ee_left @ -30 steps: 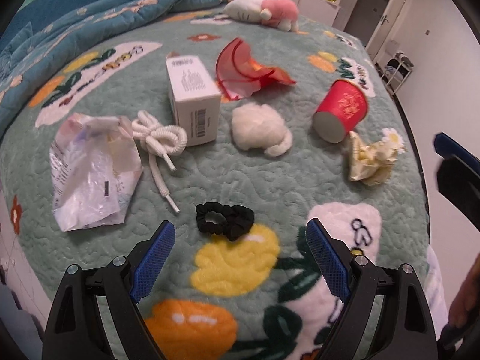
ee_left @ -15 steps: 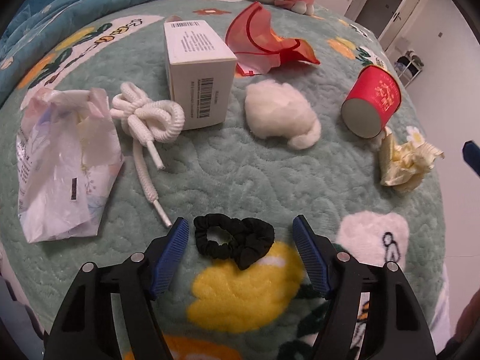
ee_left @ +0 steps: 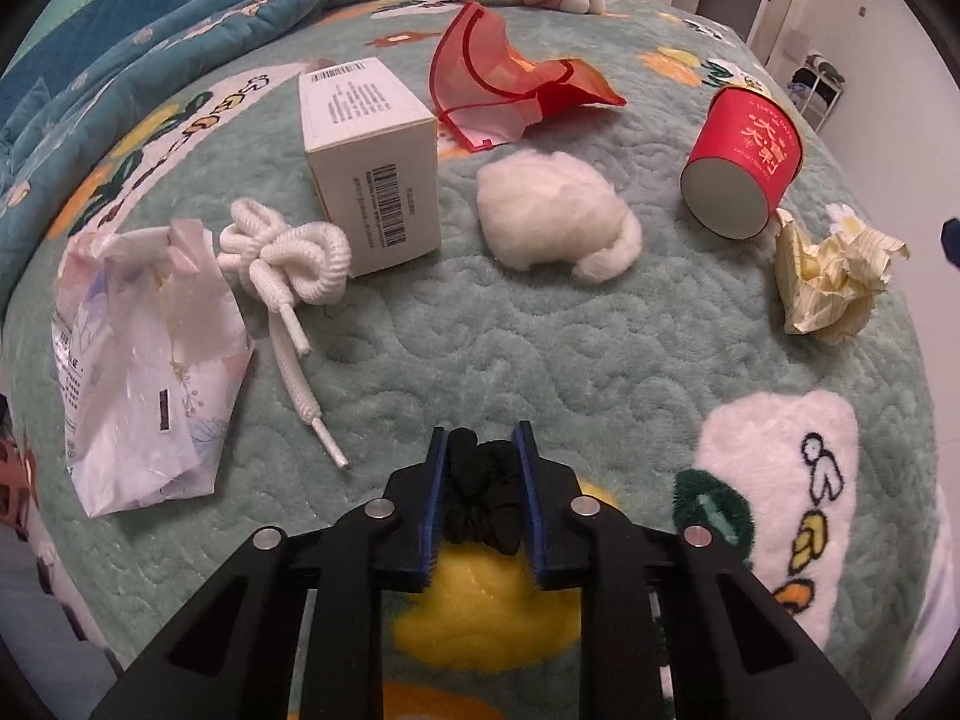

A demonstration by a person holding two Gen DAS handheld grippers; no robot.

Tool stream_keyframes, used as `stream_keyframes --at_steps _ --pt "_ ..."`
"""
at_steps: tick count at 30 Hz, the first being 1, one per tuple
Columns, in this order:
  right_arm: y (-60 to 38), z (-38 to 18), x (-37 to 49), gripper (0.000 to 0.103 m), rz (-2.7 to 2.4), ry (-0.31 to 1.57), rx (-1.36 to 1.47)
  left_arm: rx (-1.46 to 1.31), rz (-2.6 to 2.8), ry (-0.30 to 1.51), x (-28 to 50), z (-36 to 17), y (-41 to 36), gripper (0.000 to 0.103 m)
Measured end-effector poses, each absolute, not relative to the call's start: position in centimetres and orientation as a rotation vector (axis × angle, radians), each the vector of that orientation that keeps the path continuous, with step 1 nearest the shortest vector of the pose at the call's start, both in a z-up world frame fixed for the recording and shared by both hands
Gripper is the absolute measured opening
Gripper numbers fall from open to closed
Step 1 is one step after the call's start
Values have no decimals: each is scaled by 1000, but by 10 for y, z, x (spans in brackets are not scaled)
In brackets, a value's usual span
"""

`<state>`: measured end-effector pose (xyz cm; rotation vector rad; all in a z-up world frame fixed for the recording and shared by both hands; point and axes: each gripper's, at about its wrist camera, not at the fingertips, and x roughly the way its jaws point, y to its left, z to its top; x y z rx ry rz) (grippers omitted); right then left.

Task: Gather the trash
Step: 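Grasp the crumpled yellow paper with the right tool and lift it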

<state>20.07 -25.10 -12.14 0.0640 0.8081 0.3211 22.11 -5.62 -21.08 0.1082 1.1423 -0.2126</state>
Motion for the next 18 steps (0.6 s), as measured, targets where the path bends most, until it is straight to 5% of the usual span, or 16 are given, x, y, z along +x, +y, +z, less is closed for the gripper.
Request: stream_keyframes --at_steps 18 --pt "-285 -129 206 81 221 828 48 141 -308 1095 209 -181 -84 19"
